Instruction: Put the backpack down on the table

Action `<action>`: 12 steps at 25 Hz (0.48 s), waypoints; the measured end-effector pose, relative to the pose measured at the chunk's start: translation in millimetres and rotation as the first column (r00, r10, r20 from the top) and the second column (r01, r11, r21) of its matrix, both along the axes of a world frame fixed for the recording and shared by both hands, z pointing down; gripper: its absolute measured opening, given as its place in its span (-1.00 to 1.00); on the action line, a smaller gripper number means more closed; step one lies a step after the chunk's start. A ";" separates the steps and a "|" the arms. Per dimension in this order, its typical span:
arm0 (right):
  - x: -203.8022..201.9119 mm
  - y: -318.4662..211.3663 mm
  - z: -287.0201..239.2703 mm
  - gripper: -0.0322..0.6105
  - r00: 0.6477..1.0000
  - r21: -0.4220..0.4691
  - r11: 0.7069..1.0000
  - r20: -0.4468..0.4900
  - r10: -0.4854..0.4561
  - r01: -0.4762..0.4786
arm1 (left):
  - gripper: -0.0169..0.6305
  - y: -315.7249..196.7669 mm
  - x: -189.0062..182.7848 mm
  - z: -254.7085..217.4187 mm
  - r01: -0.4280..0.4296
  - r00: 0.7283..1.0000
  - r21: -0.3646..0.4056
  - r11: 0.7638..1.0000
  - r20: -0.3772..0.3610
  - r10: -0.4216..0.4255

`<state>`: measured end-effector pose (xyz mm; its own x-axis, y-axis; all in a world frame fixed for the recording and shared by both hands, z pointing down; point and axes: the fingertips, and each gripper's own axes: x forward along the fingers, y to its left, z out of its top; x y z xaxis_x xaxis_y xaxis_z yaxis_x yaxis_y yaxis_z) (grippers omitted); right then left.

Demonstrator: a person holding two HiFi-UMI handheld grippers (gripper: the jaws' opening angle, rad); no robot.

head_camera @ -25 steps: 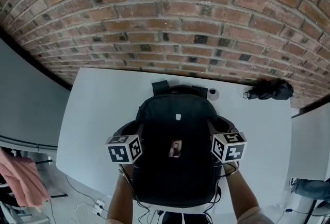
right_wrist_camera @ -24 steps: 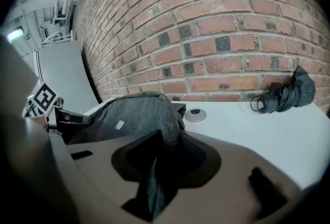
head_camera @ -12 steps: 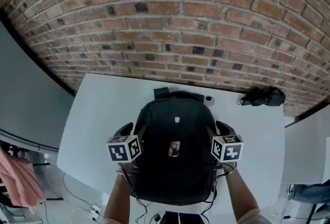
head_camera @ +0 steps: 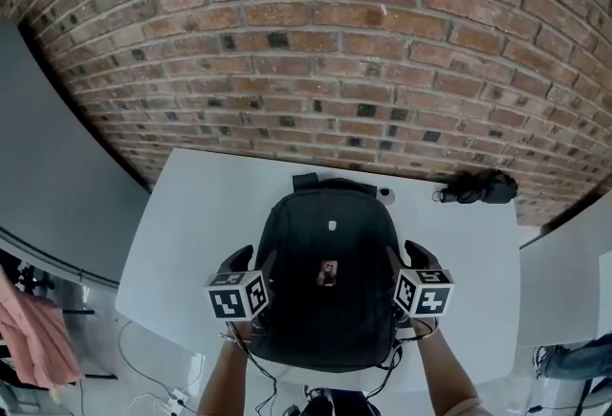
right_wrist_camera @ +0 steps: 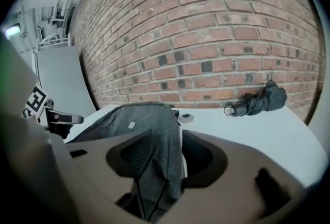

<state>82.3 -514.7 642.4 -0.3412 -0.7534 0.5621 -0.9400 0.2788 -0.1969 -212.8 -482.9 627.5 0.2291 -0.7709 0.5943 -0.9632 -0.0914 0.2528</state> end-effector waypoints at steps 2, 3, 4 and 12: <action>-0.5 8.9 -11.8 -0.33 1.000 0.010 1.000 0.009 0.013 -0.013 | -0.23 11.5 -0.1 -12.4 0.015 1.000 0.015 1.000 -0.014 -0.014; -1.2 13.7 -17.6 -0.33 1.000 0.015 1.000 0.019 0.018 -0.018 | -0.23 17.1 -0.5 -18.5 0.026 0.999 0.025 0.999 -0.024 -0.025; -2.1 18.5 -23.6 -0.33 0.999 0.020 1.000 0.027 0.021 -0.022 | -0.23 22.5 -0.9 -24.2 0.037 0.999 0.035 0.999 -0.034 -0.036; -14.0 69.4 -75.8 -0.35 0.998 0.068 0.997 0.067 0.017 -0.022 | -0.29 69.4 13.7 -64.6 0.014 0.996 0.084 0.996 -0.089 -0.006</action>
<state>68.3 -445.3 566.6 -0.3606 -0.7964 0.4856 -0.9310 0.2754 -0.2397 -199.1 -413.5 562.8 0.2700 -0.8199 0.5048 -0.9383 -0.1065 0.3289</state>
